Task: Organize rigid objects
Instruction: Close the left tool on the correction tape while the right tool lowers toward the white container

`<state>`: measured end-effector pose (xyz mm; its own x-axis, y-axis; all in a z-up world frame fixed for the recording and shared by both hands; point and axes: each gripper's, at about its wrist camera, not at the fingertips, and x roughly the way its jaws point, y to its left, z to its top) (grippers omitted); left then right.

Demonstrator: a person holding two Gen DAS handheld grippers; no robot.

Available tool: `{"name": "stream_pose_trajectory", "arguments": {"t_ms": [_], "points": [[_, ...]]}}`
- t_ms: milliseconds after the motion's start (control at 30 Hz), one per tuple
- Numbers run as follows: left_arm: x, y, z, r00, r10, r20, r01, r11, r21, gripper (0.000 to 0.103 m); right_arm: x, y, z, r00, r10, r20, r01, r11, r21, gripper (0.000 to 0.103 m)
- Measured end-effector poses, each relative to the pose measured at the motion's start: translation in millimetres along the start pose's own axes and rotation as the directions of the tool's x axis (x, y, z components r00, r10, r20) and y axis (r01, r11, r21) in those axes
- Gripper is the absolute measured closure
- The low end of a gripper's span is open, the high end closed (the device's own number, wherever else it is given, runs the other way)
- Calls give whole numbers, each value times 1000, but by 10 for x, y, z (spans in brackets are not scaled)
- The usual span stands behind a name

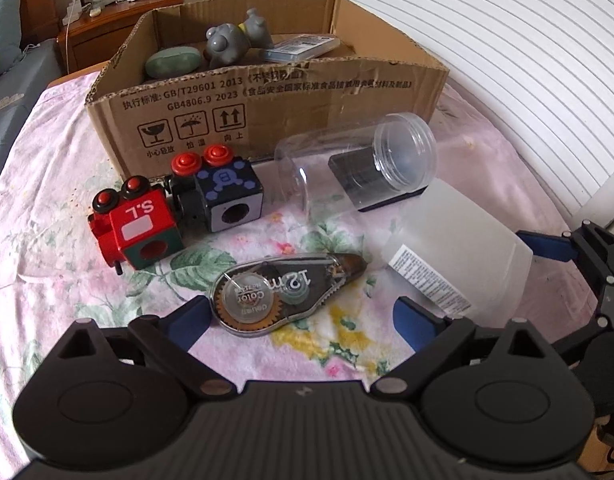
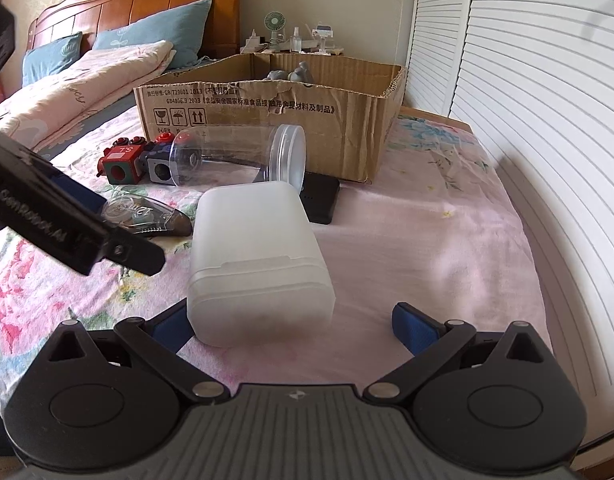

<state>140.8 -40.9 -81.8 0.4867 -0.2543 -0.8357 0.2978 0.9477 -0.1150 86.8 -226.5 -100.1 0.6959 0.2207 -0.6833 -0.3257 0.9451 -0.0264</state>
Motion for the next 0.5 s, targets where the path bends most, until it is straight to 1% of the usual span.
{"name": "stream_pose_trajectory", "arguments": {"t_ms": [200,333,400,467,500], "points": [[105,-89,73,997,80,19,-80,996,34,7,-9,-6,-12,1000,7,6,-7,1000,-6,0],[105,-71,107,996,86,29,-86,996,13,7,-8,-6,-11,1000,6,5,-6,1000,-6,0],[98,-58,122,995,95,36,-95,995,7,9,-8,-6,-13,1000,6,4,-6,1000,-6,0],[80,-40,132,994,101,46,-101,995,8,16,-8,-8,-13,1000,6,0,-6,1000,-7,0],[74,-22,131,994,99,45,-99,995,8,16,-9,-9,-6,1000,6,-3,-6,1000,-7,0]]}}
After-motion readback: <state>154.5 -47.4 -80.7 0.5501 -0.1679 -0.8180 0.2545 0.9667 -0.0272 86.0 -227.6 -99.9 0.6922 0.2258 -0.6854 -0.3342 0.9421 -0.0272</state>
